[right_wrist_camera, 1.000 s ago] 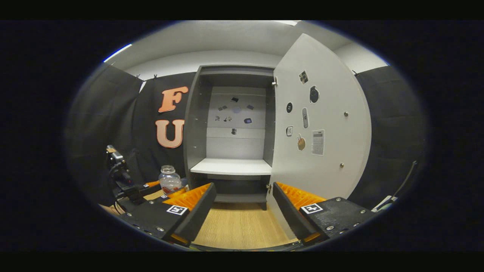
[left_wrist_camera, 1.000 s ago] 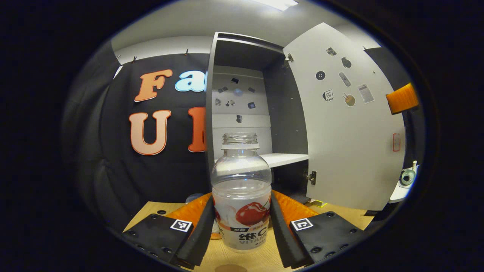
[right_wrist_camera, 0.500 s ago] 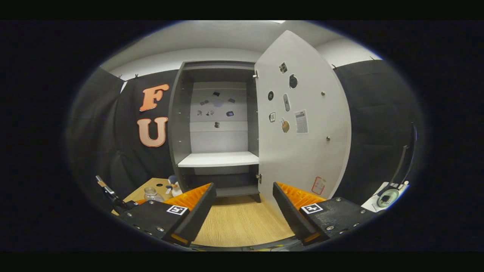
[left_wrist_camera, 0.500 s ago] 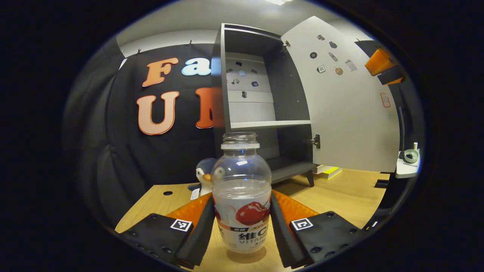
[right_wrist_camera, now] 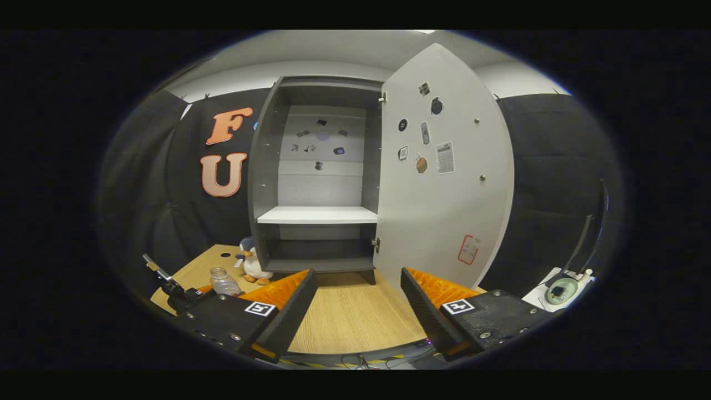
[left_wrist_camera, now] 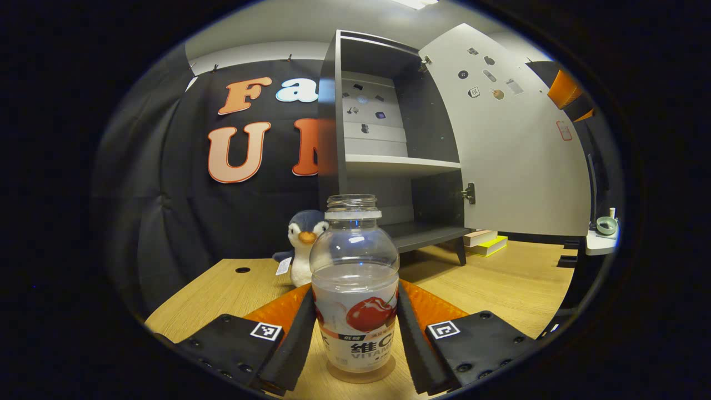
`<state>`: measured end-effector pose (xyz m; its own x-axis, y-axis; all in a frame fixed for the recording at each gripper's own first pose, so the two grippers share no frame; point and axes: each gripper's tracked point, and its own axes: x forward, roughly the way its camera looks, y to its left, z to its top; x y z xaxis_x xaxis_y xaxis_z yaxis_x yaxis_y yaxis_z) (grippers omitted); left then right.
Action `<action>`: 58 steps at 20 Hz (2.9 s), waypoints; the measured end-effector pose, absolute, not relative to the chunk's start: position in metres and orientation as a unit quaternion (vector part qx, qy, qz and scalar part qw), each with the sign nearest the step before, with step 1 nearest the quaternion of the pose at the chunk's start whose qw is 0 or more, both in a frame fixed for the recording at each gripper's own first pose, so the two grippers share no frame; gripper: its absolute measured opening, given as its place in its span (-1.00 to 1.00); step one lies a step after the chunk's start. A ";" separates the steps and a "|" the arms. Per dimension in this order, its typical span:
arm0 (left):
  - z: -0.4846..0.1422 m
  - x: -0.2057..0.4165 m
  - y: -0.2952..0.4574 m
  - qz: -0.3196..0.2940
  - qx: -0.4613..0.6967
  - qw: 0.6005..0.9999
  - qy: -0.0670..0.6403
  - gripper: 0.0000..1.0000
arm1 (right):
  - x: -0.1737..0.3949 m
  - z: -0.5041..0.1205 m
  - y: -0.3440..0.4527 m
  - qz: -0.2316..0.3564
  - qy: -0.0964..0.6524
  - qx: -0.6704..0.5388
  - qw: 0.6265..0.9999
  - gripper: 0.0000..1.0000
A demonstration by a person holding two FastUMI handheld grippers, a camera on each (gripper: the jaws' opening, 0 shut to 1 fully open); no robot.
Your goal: Open the cabinet door with the right hand, grasp the bottle in the cabinet with the left hand and place it on the coaster, then close the cabinet door with the right hand.
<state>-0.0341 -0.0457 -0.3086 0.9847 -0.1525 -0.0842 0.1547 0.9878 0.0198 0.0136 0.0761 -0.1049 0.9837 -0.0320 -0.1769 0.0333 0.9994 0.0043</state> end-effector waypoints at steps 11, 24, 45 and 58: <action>-0.339 -0.025 -0.046 -0.070 0.012 0.995 0.066 0.63 | 0.026 -0.123 0.081 -0.010 0.106 -0.007 0.994 0.87; -0.342 -0.027 -0.041 -0.060 0.013 0.996 0.071 0.91 | 0.023 -0.128 0.079 -0.005 0.114 -0.004 0.994 0.87; -0.163 -0.026 -0.045 -0.021 0.023 0.999 0.025 0.90 | -0.006 -0.040 -0.051 -0.072 0.050 0.063 0.994 0.87; -0.041 -0.033 -0.082 0.005 0.009 1.000 0.020 0.91 | 0.016 0.007 -0.153 -0.116 0.033 0.046 0.992 0.86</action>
<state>-0.0326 -0.0821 -0.0414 0.9992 0.0106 -0.0394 -0.0099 0.9998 0.0179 0.0161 -0.1529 0.0075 0.9707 -0.2280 -0.0754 0.2340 0.9687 0.0827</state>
